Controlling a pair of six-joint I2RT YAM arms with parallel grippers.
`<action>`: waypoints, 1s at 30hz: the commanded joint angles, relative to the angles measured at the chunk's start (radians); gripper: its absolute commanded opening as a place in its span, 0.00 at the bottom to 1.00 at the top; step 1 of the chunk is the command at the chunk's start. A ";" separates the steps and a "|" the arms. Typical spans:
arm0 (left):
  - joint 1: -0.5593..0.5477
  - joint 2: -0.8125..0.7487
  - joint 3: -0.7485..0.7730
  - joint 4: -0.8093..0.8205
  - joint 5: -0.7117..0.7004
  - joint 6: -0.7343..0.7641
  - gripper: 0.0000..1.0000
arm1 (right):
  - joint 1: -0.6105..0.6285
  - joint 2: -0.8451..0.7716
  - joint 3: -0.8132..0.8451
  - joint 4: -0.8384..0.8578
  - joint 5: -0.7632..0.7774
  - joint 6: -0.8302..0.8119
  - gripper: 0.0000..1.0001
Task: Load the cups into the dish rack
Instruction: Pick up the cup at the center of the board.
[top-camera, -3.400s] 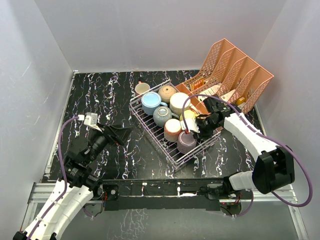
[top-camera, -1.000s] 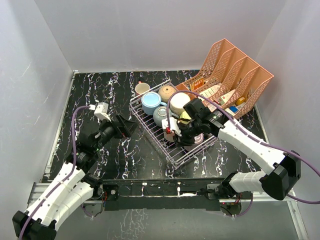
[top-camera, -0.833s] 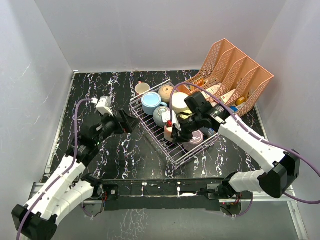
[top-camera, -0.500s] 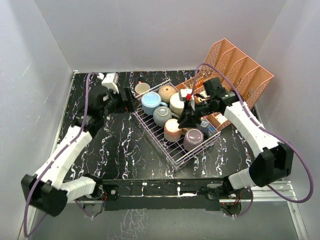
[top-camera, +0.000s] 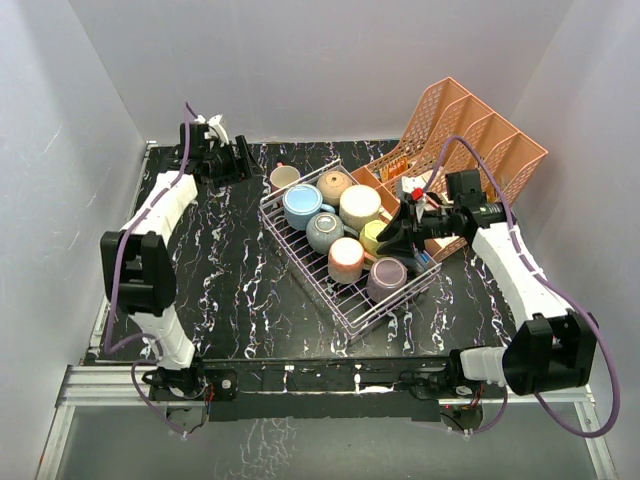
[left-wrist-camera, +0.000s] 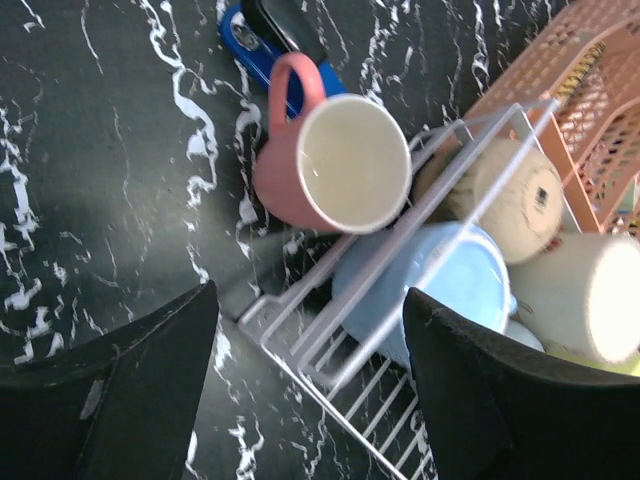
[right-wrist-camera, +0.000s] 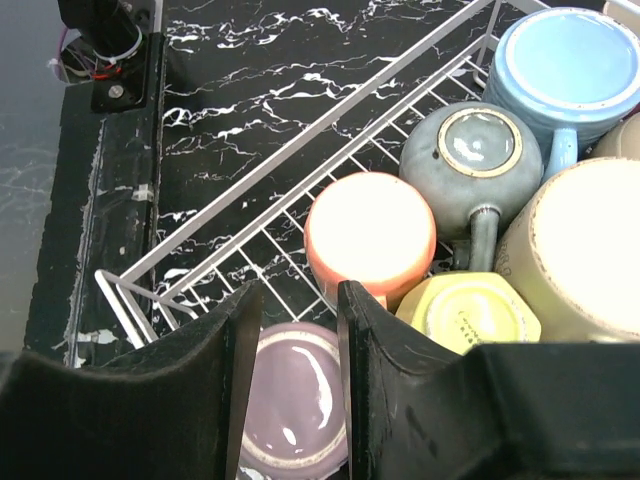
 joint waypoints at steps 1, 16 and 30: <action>0.024 0.118 0.159 -0.073 0.055 0.015 0.71 | -0.030 -0.080 -0.067 0.166 -0.034 0.081 0.40; -0.052 0.455 0.556 -0.265 -0.147 0.116 0.61 | -0.039 -0.104 -0.093 0.174 -0.019 0.073 0.40; -0.101 0.606 0.760 -0.391 -0.208 0.194 0.37 | -0.042 -0.091 -0.100 0.179 -0.012 0.073 0.41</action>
